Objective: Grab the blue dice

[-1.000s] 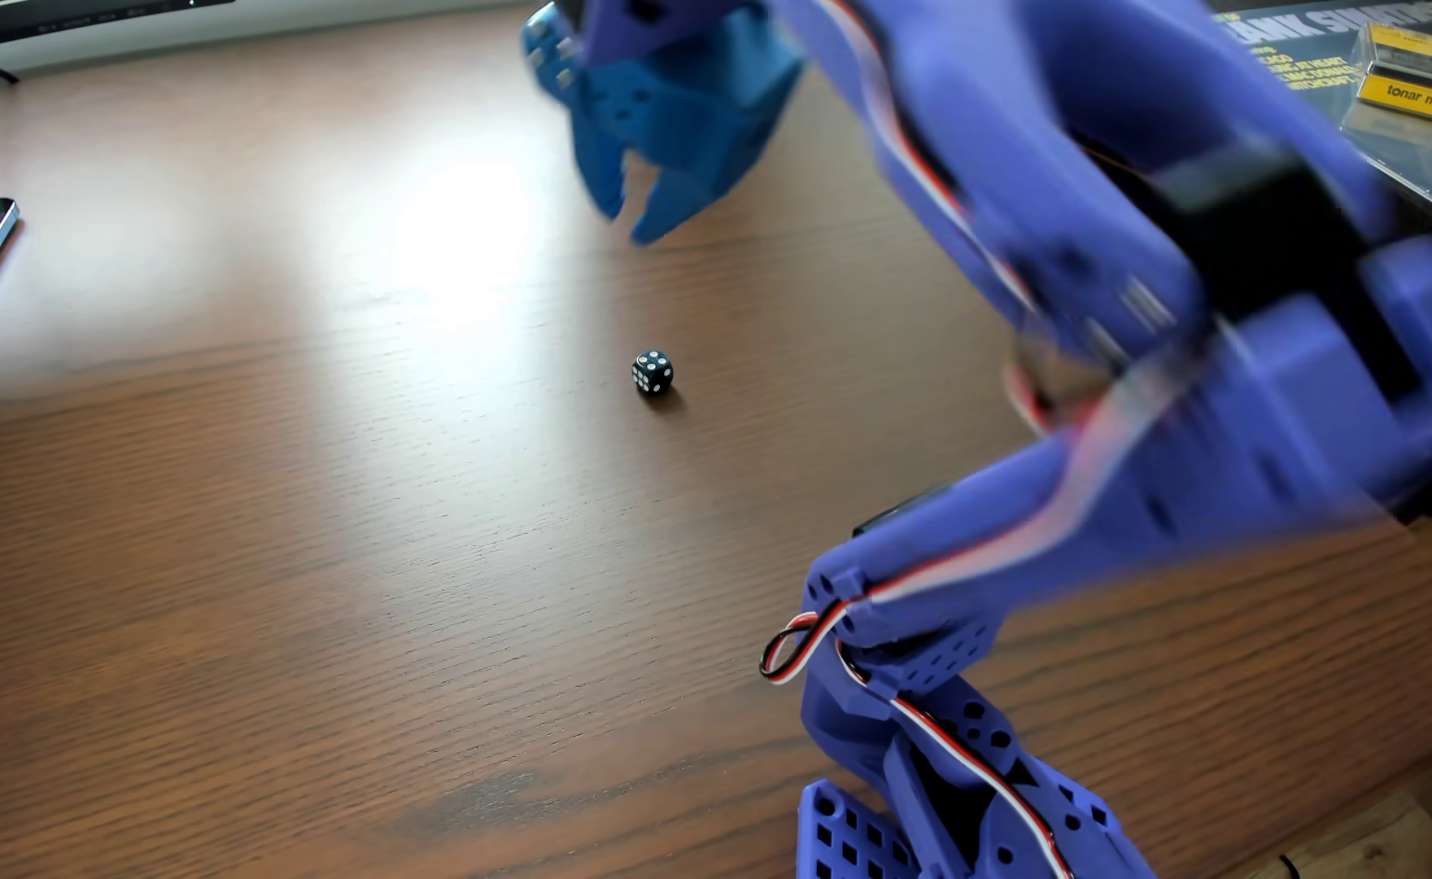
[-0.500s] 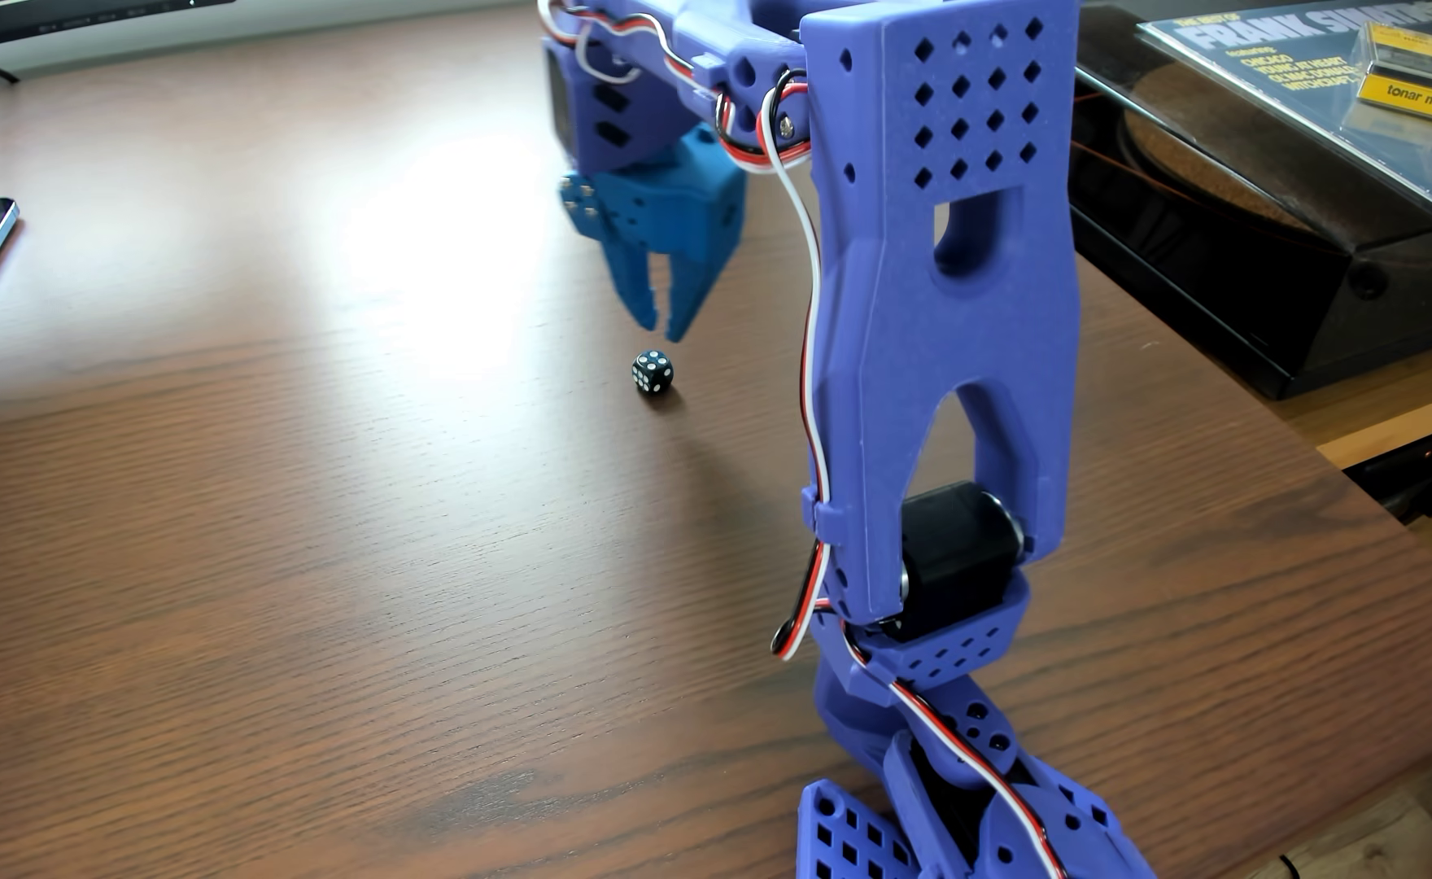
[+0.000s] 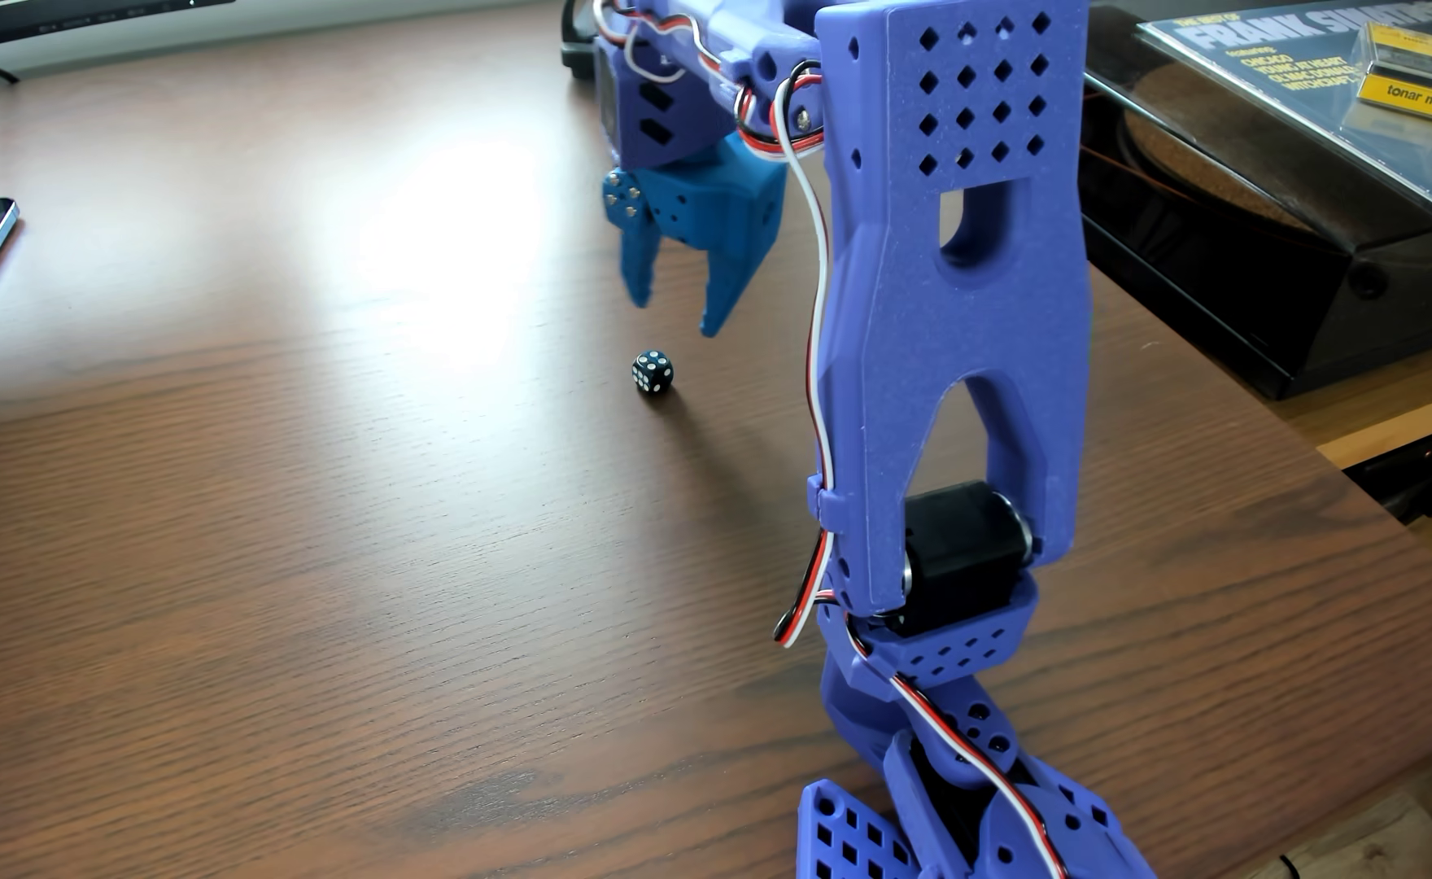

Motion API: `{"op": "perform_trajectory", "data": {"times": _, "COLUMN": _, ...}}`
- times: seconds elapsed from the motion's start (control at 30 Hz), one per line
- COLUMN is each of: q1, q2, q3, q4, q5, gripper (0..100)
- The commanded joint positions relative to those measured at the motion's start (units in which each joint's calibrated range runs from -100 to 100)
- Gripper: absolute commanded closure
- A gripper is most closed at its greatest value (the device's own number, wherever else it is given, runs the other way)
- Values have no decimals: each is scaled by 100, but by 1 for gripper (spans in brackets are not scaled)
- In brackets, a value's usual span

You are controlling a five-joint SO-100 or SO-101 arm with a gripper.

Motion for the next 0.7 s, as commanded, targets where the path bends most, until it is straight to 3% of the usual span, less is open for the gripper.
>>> {"op": "perform_trajectory", "data": {"times": 0.0, "q1": -174, "q2": -144, "q3": -360, "q4": 39, "q5": -90, "gripper": 77}}
{"op": "perform_trajectory", "data": {"times": 0.67, "q1": -68, "q2": 551, "q3": -396, "q4": -46, "q5": -37, "gripper": 79}}
